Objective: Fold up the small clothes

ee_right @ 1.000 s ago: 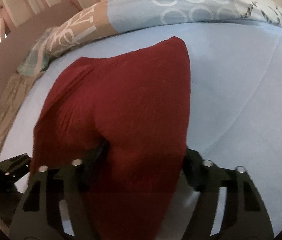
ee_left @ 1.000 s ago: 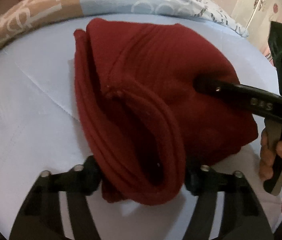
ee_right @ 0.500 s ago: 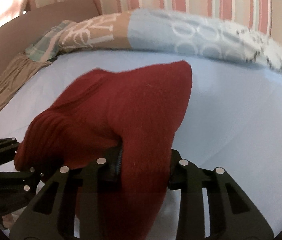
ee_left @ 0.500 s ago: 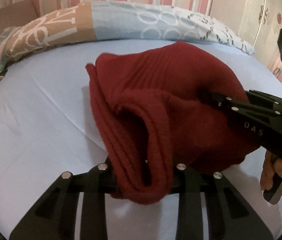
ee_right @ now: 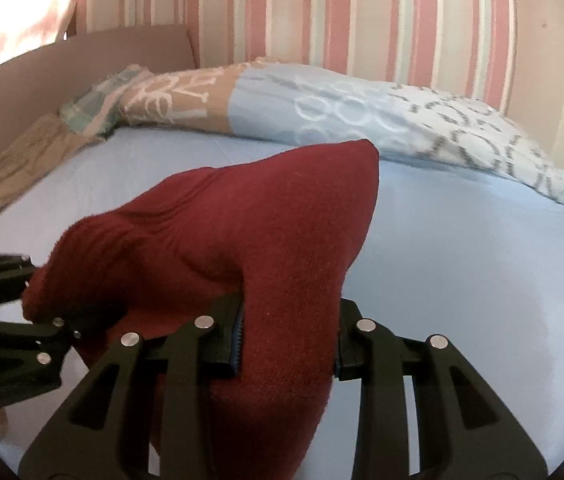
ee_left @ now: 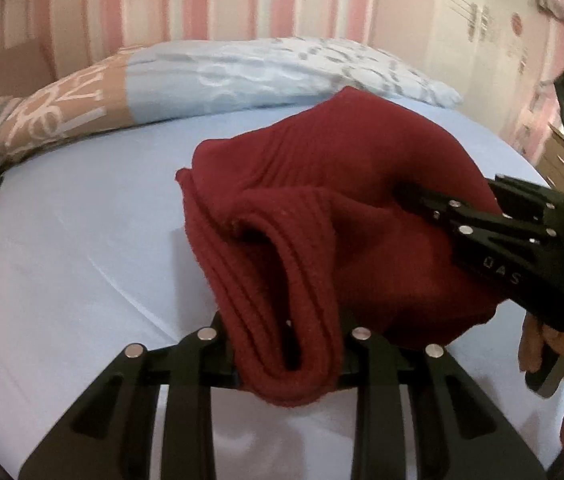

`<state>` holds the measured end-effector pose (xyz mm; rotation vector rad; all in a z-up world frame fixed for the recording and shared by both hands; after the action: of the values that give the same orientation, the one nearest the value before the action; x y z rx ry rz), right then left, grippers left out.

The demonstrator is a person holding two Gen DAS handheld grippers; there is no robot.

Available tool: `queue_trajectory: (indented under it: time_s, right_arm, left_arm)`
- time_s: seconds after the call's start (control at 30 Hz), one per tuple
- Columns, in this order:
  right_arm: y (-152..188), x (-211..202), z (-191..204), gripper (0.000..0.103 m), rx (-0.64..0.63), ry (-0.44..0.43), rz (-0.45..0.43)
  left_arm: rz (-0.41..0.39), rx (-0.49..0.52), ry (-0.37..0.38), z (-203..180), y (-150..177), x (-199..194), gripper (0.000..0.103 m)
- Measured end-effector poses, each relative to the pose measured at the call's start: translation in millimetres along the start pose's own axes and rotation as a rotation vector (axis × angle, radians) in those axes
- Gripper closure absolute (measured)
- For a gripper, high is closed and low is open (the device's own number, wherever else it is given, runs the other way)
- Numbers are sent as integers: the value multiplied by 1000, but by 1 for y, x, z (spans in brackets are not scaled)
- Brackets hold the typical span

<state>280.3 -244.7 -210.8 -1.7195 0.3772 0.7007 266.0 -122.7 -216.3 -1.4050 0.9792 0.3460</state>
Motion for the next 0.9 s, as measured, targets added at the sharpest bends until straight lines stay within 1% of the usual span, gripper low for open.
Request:
queue_trajectory:
  time_s: [0.1,0.2,0.27,0.3,0.37,0.4,0.47,0.5,0.53,0.6,0.63,0.67,0.7,0.73,0.77,0.8,0.83,0.9]
  right_arm:
    - [50,-16,-27,71,21,12,72]
    - [90,-13,-41,70,39,7,133]
    - [107,-8,-46,68,64,-26,154]
    - [112,-7,-47,65,80,-44,160]
    - [112,-11,-47,58,115,-70,153]
    - [110,-18,-48,51,136,-75,147]
    - [105,-37,-49,36,138,-58,105]
    - [103,-51,-50,16,131,-33,71]
    - [101,-59,-50,8,127,-15,54]
    - [106,-75,-44,8,100,21,42]
    - [109,-79,-41,8,79,51,47]
    - [114,-81,-39,8,55,92,57]
    - [118,-81,-38,8,42,109,65]
    - [124,-78,-38,8,34,135,90]
    - [129,-74,-38,8,31,154,118]
    - [132,-70,-39,9,28,159,134]
    - [136,-66,-38,9,19,166,152]
    - [141,-63,-35,9,-10,182,176]
  left_arm:
    - [35,25,22,-40,27,5,73]
    - [55,68,22,-75,53,16,73]
    - [70,99,3,-88,67,27,71]
    - [77,104,3,-90,72,31,67]
    - [63,107,7,-89,79,32,60]
    - [65,107,6,-87,81,31,54]
    - [57,107,-5,-79,83,21,47]
    - [38,113,-6,-76,83,10,39]
    - [23,116,-10,-74,83,2,35]
    - [-8,104,-3,-71,78,-14,33]
    - [-30,89,3,-70,75,-24,31]
    - [-52,79,-2,-69,70,-31,27]
    - [-65,77,-14,-69,65,-34,21]
    - [-74,84,-41,-69,56,-31,21]
    - [-68,93,-59,-69,53,-25,21]
    - [-35,115,-77,-71,50,-12,21]
    - [-20,130,-92,-70,49,-4,21]
    - [16,148,-135,-62,53,13,20]
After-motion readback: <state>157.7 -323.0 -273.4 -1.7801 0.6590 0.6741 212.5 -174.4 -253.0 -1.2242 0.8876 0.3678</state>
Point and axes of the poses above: each gripper's, at about its wrist camera, not at the fingertips, and x roughly the way its jaws point, z to its left, y to its underside, the point moved 7 cm from there along x, roughly the way its jaws point, and after that the axes turned 7 degrees about -x, right-handed, at the moved point
